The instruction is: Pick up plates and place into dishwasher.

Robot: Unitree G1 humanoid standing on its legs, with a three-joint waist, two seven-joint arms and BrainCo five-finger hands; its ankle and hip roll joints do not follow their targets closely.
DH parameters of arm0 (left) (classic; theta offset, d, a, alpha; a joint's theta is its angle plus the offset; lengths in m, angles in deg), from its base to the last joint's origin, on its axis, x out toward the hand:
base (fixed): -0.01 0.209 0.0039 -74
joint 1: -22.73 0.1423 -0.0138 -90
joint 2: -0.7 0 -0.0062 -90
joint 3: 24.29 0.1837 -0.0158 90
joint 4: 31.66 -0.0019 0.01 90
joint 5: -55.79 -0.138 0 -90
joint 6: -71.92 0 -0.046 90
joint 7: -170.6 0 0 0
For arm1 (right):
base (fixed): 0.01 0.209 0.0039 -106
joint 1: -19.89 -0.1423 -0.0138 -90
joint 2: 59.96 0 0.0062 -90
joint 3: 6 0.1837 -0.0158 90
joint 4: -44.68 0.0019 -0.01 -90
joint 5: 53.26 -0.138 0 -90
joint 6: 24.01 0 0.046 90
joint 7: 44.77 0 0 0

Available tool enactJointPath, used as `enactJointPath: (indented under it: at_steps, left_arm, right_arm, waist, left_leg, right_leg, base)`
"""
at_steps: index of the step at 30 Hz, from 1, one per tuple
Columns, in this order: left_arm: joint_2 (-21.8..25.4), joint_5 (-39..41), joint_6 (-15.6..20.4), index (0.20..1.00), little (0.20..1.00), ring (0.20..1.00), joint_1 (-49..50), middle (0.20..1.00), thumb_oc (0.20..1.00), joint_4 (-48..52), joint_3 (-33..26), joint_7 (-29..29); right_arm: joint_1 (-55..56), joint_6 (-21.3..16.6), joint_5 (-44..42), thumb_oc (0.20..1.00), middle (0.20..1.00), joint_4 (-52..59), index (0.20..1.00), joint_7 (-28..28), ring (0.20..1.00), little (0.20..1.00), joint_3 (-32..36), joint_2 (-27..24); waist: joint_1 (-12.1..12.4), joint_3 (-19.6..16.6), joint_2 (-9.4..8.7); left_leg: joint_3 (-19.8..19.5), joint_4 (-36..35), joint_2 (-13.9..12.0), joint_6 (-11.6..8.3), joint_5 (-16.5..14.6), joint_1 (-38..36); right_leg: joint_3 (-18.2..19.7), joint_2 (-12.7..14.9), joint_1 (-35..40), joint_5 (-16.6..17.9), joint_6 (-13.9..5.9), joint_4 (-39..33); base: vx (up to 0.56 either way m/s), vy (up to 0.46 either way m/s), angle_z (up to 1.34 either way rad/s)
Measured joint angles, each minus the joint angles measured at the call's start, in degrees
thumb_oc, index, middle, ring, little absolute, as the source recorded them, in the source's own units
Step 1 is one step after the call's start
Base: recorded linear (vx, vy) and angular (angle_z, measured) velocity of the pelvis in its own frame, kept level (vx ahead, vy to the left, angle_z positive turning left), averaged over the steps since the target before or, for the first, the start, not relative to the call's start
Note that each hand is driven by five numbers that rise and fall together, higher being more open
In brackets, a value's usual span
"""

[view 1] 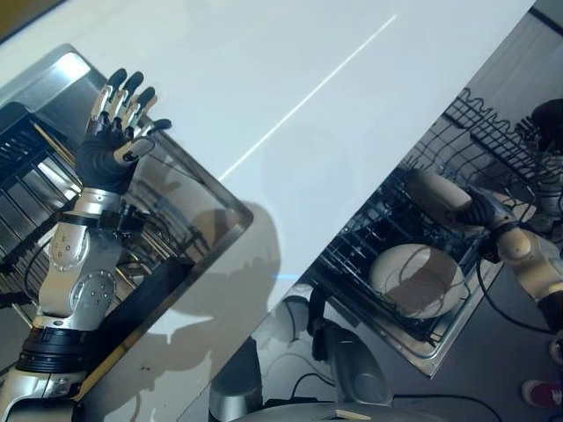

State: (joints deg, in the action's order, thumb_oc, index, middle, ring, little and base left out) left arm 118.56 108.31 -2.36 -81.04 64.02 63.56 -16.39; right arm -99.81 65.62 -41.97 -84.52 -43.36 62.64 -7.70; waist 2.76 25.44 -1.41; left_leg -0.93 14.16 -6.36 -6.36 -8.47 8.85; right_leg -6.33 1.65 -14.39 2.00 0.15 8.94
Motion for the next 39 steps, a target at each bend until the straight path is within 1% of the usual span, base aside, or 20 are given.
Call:
enactJointPath:
  at_steps: [3,5,9,11,15,16,17,18,19,22,25,28,31,33,34,38,39]
  left_arm:
    - [0.1,0.0,0.6,1.000,1.000,1.000,-1.3,1.000,1.000,-0.5,1.0,0.6]
    - [0.0,0.0,0.9,1.000,1.000,1.000,-2.2,1.000,1.000,-0.7,1.2,0.9]
    - [0.0,0.0,1.5,1.000,1.000,1.000,-3.1,1.000,1.000,-0.7,1.6,1.2]
    - [-0.2,0.1,1.6,1.000,1.000,1.000,-3.6,1.000,1.000,-0.7,1.7,1.2]
    - [-0.2,0.0,1.5,1.000,1.000,1.000,-4.2,1.000,1.000,-0.7,2.2,1.7]
    - [-0.2,0.0,1.6,1.000,1.000,1.000,-4.4,1.000,1.000,-0.7,2.2,1.7]
    - [-0.2,0.1,1.8,1.000,1.000,1.000,-4.5,1.000,1.000,-0.7,2.1,1.8]
    - [-0.3,0.1,2.0,1.000,1.000,1.000,-4.5,1.000,1.000,-0.7,2.1,1.9]
    - [-0.3,0.1,2.1,1.000,1.000,1.000,-4.5,1.000,1.000,-0.7,2.1,1.9]
    - [-0.5,0.1,2.2,1.000,1.000,1.000,-4.5,1.000,1.000,-0.7,2.1,1.9]
    - [-1.3,0.1,2.6,1.000,1.000,1.000,-4.4,1.000,1.000,-0.7,1.5,1.8]
    - [-3.0,0.3,2.6,1.000,1.000,1.000,-4.3,1.000,1.000,-0.5,0.9,1.7]
    - [-5.2,0.5,2.5,1.000,1.000,1.000,-3.0,1.000,1.000,-0.6,0.4,1.6]
    - [-6.1,0.6,2.4,1.000,1.000,1.000,-1.8,1.000,1.000,-0.3,0.4,0.8]
    - [-6.4,0.5,2.4,1.000,1.000,1.000,-1.1,1.000,1.000,0.0,0.4,0.6]
    - [-8.0,0.5,2.1,1.000,1.000,1.000,0.6,1.000,1.000,0.2,-1.1,-0.1]
    - [-8.4,0.5,2.1,1.000,1.000,1.000,1.1,1.000,1.000,0.2,-1.6,-0.2]
  right_arm:
    - [-3.1,0.8,1.3,0.200,0.200,-5.3,0.200,-2.1,0.200,0.200,-3.1,0.1]
    - [-5.5,1.3,1.3,0.200,0.200,-8.9,0.200,-2.8,0.200,0.200,-3.7,0.0]
    - [-7.6,1.3,1.3,0.200,0.200,-11.0,0.200,-3.3,0.200,0.200,-4.2,-0.2]
    - [-7.9,1.1,1.2,0.200,0.200,-10.9,0.200,-3.3,0.200,0.200,-4.2,-0.8]
    - [-8.6,1.1,1.0,0.200,0.200,-10.9,0.200,-4.1,0.200,0.200,-4.1,-0.9]
    - [-8.8,0.9,1.0,0.344,0.344,-10.9,0.344,-4.5,0.344,0.344,-4.1,-1.0]
    - [-8.9,0.7,1.0,0.526,0.526,-10.9,0.526,-4.7,0.526,0.526,-4.1,-1.0]
    - [-8.8,0.7,1.0,0.859,0.859,-11.0,0.859,-5.0,0.859,0.859,-4.1,-1.0]
    - [-8.8,0.7,1.0,1.000,1.000,-11.1,1.000,-5.1,1.000,1.000,-4.1,-1.0]
    - [-8.3,0.8,0.9,1.000,1.000,-12.2,1.000,-6.2,1.000,1.000,-3.8,-1.0]
    - [-7.8,1.8,0.3,1.000,1.000,-12.4,1.000,-6.9,1.000,1.000,-3.7,-1.1]
    - [-6.7,2.4,-0.5,1.000,1.000,-11.0,1.000,-7.3,1.000,1.000,-3.3,-0.9]
    - [-4.5,3.5,-1.3,1.000,1.000,-6.9,1.000,-7.9,1.000,1.000,-0.4,-0.8]
    - [-1.2,4.4,-1.3,1.000,1.000,-1.4,1.000,-8.3,1.000,1.000,3.0,-0.4]
    - [0.6,4.6,-1.3,1.000,1.000,1.2,1.000,-8.4,1.000,1.000,5.5,0.4]
    - [5.6,5.2,-1.2,1.000,1.000,8.9,1.000,-9.6,1.000,1.000,12.1,3.5]
    - [6.3,5.3,-1.2,1.000,1.000,10.5,1.000,-10.2,1.000,1.000,12.8,4.1]
  waist:
    - [0.1,0.3,0.39]
    - [0.1,0.7,0.95]
    - [0.1,1.0,1.48]
    - [-0.1,1.2,1.97]
    - [-0.1,1.3,2.08]
    - [-0.2,1.4,2.21]
    - [-0.2,1.4,2.25]
    - [-0.2,1.4,2.26]
    - [-0.2,1.4,2.28]
    - [-0.2,1.7,2.89]
    - [-0.2,2.1,3.52]
    - [-0.3,2.4,4.77]
    - [-0.4,2.6,5.15]
    - [-0.4,2.5,5.19]
    - [-0.5,2.5,5.19]
    - [-0.9,2.5,5.20]
    - [-1.2,2.4,5.17]
  left_leg:
    - [0.1,0.6,0.4,0.04,0.0,1.1]
    - [0.0,1.6,0.7,0.23,0.0,2.5]
    - [0.2,2.9,0.9,0.37,0.0,4.0]
    - [0.2,3.5,1.1,0.81,-0.1,4.8]
    - [0.8,3.5,1.5,1.12,0.1,5.2]
    - [0.8,3.6,1.6,1.17,0.1,5.6]
    - [0.8,3.6,1.6,1.25,0.2,5.9]
    - [0.8,3.6,1.7,1.34,0.2,5.9]
    - [0.9,3.6,1.7,1.35,0.2,5.9]
    - [1.0,3.6,1.8,1.42,0.3,5.9]
    - [1.1,3.4,1.7,1.50,0.3,5.9]
    - [1.5,3.2,1.6,1.18,0.6,5.7]
    - [1.9,2.6,1.5,1.23,0.6,3.8]
    - [2.5,1.9,1.5,1.24,0.6,2.6]
    - [2.6,1.5,1.6,1.29,0.7,2.0]
    - [3.4,0.8,1.7,1.35,0.7,0.8]
    - [3.6,0.7,1.7,1.39,0.7,0.6]
  right_leg:
    - [0.0,0.6,-1.2,0.0,-0.11,0.5]
    - [0.3,0.8,-2.4,0.2,-0.21,1.1]
    - [0.5,1.2,-3.6,0.7,-0.34,1.2]
    - [0.6,1.4,-4.1,1.1,-0.11,1.2]
    - [1.1,1.8,-4.8,1.4,-0.21,1.0]
    - [1.1,1.8,-5.1,1.6,-0.25,1.0]
    - [1.2,1.9,-5.4,1.8,-0.20,0.9]
    - [1.2,1.9,-5.3,2.1,-0.22,0.8]
    - [1.3,1.9,-5.3,2.2,-0.25,0.7]
    - [1.4,2.0,-5.2,2.5,-0.32,0.5]
    - [1.6,1.9,-5.0,3.5,-0.37,-0.4]
    - [1.9,1.7,-4.7,4.0,-0.32,-1.1]
    - [2.1,1.6,-3.1,4.1,-0.32,-1.2]
    - [2.6,1.5,-2.2,4.1,-0.39,-1.8]
    - [2.7,1.5,-1.8,4.1,-0.41,-1.9]
    - [3.5,1.6,-1.2,4.2,-0.62,-2.2]
    - [3.6,1.6,-1.0,4.1,-0.67,-2.2]
  base:
    - [-0.08,0.024,-0.01]
    - [-0.08,0.043,-0.02]
    - [-0.09,0.042,-0.03]
    - [-0.08,0.034,-0.02]
    - [-0.07,0.036,-0.05]
    - [-0.06,0.041,-0.01]
    - [-0.06,0.043,0.00]
    - [-0.06,0.042,-0.03]
    - [-0.06,0.037,-0.03]
    - [-0.04,0.027,-0.02]
    - [-0.03,0.027,-0.03]
    - [-0.01,0.048,-0.05]
    - [0.01,0.062,-0.05]
    - [0.02,0.065,-0.10]
    - [0.03,0.072,-0.08]
    - [0.04,0.065,-0.08]
    - [0.04,0.073,-0.06]
